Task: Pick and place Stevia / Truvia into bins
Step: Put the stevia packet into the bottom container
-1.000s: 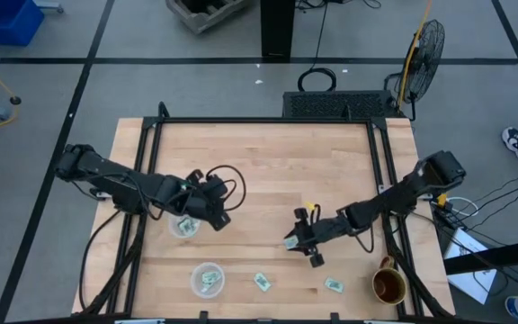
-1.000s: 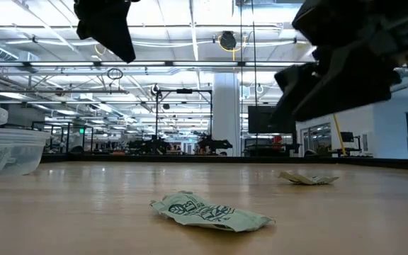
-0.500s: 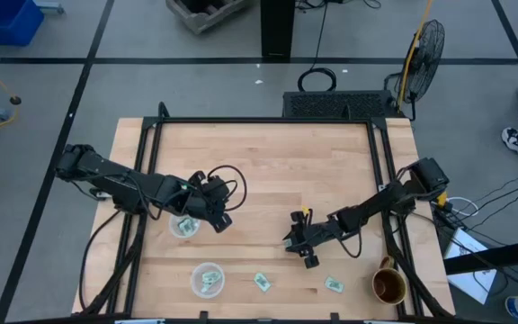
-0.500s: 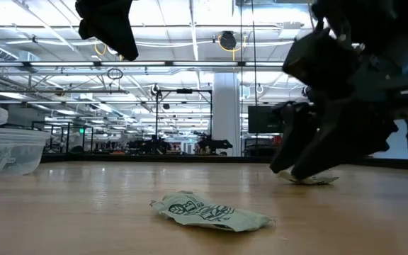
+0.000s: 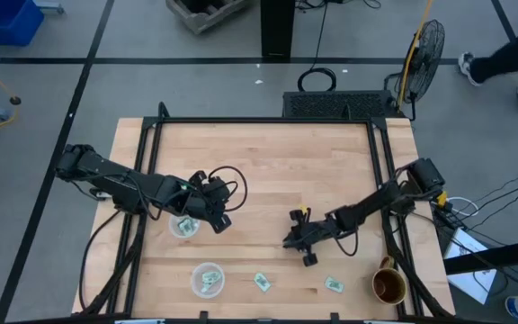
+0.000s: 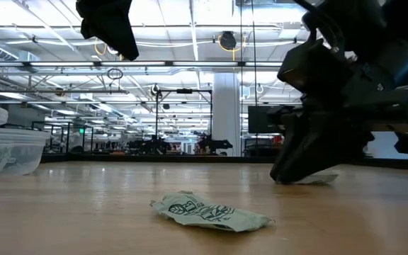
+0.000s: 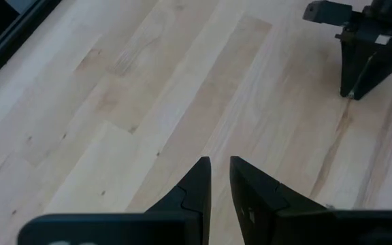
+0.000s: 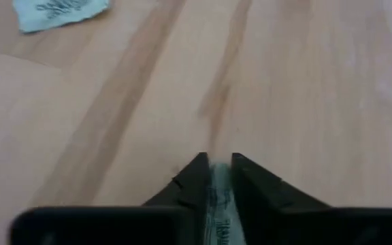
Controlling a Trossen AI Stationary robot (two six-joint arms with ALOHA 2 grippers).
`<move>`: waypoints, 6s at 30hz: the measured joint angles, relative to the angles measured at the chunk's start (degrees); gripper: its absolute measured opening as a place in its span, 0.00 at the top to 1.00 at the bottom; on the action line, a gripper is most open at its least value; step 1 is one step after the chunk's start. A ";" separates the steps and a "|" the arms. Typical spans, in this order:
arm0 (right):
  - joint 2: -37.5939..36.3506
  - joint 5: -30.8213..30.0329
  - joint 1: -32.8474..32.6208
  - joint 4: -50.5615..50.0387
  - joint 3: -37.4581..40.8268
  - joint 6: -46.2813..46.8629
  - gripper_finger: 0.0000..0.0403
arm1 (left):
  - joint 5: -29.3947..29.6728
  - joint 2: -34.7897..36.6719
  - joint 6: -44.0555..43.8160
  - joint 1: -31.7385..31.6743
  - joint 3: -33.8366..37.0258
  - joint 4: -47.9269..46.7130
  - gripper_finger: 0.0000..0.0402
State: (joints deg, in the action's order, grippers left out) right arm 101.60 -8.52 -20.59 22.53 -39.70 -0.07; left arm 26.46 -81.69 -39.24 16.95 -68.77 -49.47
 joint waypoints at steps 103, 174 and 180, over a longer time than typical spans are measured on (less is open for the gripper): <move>-0.04 25.32 19.36 55.44 -5.57 -6.67 1.00 | -31.32 -0.48 53.65 -7.87 25.03 78.79 0.48; 0.00 14.30 19.86 53.52 7.96 -6.76 0.60 | -26.51 -12.32 -25.30 26.15 14.21 22.58 0.92; 0.00 14.30 19.86 54.27 7.96 -6.69 0.60 | -28.12 -12.84 -25.71 24.81 14.21 22.95 0.89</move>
State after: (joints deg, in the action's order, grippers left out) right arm 101.60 5.78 -0.73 76.80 -31.75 -6.76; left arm -1.66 -94.53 -64.96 41.76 -54.57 -26.52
